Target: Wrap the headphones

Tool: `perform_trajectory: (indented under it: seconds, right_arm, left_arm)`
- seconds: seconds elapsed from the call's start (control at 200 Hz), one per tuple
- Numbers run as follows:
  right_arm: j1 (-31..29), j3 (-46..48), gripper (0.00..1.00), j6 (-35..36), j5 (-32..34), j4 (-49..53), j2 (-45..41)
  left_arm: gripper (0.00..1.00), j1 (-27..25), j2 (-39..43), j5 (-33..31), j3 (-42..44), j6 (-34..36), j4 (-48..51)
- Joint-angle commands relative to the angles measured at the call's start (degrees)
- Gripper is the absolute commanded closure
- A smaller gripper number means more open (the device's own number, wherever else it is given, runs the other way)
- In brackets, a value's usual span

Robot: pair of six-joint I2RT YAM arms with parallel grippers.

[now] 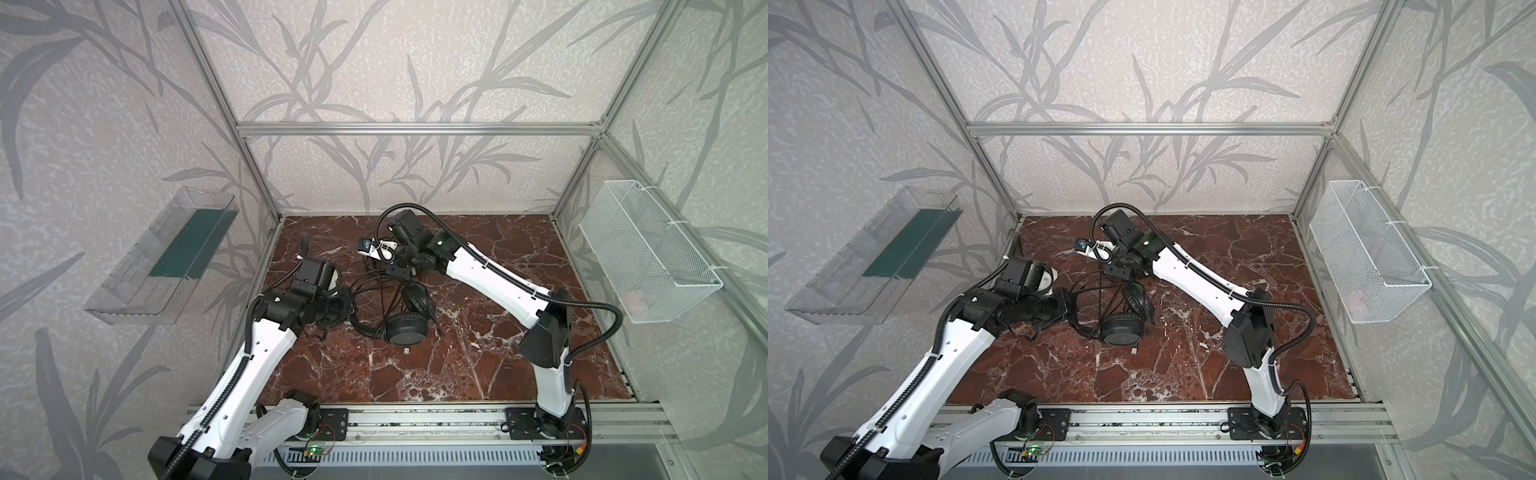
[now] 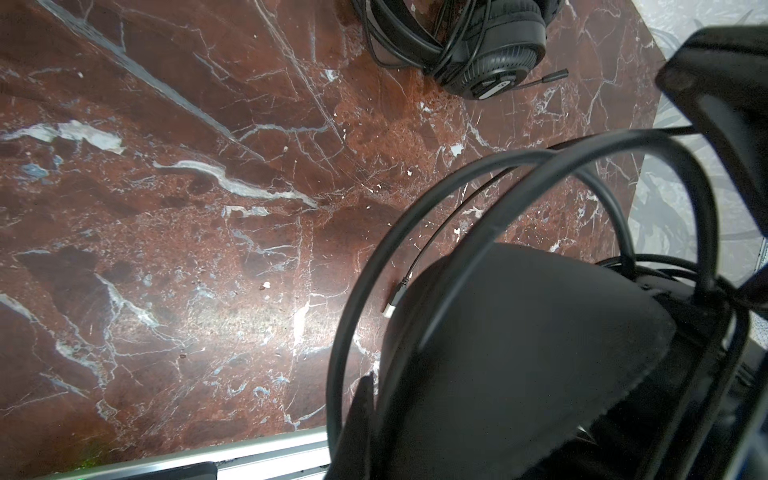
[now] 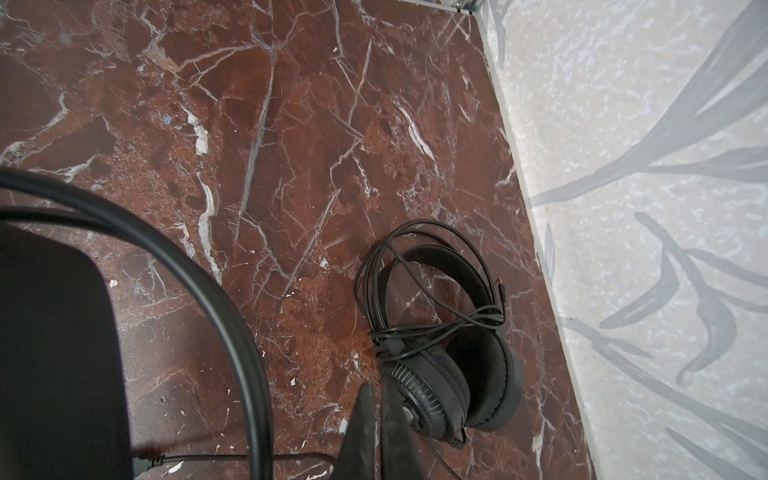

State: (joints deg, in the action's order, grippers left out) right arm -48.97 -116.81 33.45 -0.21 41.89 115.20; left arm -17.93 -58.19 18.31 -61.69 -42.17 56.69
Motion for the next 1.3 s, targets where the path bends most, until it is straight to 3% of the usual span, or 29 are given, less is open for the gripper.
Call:
perform_trajectory:
  seconds: [0.0,0.195,0.405,0.585,0.78,1.065,1.18,1.295]
  right_arm:
    - [1.8,1.0,1.0,-2.35,4.62,-4.95,-3.38]
    - [3.36,3.15,1.0,-4.62,3.56,-7.79,-5.53]
    - [3.31,10.11,1.0,-4.8,-4.02,-15.92,-10.66]
    - [5.12,8.63,1.0,-6.44,-3.25,-14.25,-8.15]
    - [7.54,10.71,1.0,-10.95,-4.25,-16.11,-9.18]
    - [8.19,12.49,0.73,-11.74,-2.92,-14.56,-8.66]
    - [9.16,15.3,0.55,-14.09,-3.39,-16.81,-9.96]
    - [9.77,16.27,0.52,-14.93,-5.5,-16.94,-10.72]
  left_arm:
    - [1.0,-0.14,1.98,1.74,-3.38,0.25,0.8]
    - [1.0,-0.17,2.06,1.33,-2.76,0.34,0.65]
    - [1.0,-0.17,1.28,1.45,-1.51,-0.16,0.04]
    - [1.0,-0.17,1.75,2.44,-2.35,-0.32,-0.1]
    - [1.0,-0.17,2.27,-0.53,-3.77,0.38,2.13]
    - [1.0,-0.07,3.26,-2.95,-6.96,-1.16,3.04]
    - [1.0,-0.08,3.39,-3.1,-8.18,-1.48,3.77]
    - [1.0,-0.08,3.3,-2.57,-8.35,-2.04,3.59]
